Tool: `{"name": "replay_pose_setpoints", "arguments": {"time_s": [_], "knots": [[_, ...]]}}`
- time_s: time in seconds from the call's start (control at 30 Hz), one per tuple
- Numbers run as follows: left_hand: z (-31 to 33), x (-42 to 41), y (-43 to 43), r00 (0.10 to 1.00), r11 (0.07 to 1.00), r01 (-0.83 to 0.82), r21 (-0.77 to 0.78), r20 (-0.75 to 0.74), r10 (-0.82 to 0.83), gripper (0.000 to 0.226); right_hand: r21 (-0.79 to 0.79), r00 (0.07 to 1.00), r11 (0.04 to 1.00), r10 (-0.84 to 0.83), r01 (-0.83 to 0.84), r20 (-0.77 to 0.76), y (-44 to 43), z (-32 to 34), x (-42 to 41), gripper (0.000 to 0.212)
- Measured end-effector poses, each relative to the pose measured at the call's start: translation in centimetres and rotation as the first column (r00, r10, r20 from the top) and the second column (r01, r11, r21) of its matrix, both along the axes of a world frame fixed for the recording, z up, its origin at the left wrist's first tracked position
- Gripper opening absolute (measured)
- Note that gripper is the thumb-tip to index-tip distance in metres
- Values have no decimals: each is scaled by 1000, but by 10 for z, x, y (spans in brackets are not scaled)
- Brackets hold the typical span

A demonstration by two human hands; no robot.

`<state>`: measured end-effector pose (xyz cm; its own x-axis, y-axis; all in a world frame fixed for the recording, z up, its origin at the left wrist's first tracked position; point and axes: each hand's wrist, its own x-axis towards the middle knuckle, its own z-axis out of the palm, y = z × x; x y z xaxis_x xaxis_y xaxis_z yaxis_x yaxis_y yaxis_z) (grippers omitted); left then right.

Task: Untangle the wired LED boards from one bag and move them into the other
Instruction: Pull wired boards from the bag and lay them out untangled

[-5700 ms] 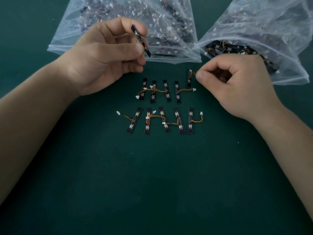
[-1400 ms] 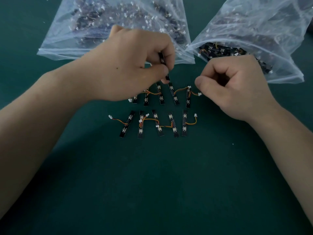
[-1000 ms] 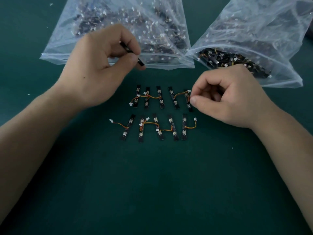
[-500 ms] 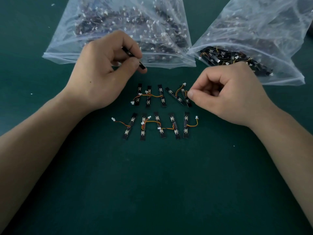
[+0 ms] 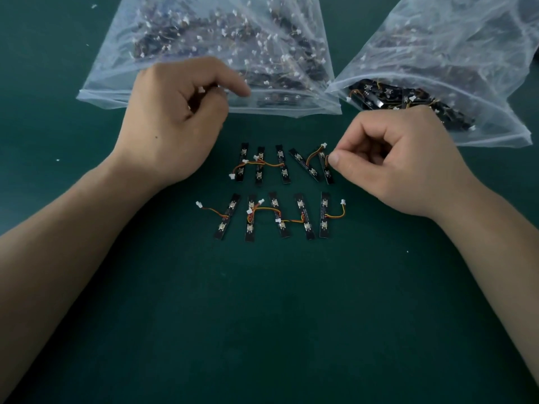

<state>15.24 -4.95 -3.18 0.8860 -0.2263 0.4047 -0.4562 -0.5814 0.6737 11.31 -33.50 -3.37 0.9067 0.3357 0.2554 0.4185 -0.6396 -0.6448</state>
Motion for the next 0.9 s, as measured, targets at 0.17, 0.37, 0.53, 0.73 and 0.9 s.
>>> {"name": "replay_pose_setpoints", "arguments": {"time_s": [0.17,0.37,0.53,0.73,0.9], "knots": [[1,-1,-2,997,998,-62,-4,-55,61,35,-12,995,999,33,-32,97,-2,1,4,14],[1,0,-3,989,995,-83,52,-116,89,34,-60,997,997,55,-52,47,-3,1,2,22],[1,2,-3,989,995,-85,55,-117,91,34,41,998,998,58,-57,-15,-3,3,1,21],[1,2,-3,990,996,-76,56,-112,82,34,75,998,996,60,-58,-31,-3,2,1,19],[1,3,-3,990,995,-77,56,-117,83,34,44,999,998,52,-52,11,-6,2,3,15]]}}
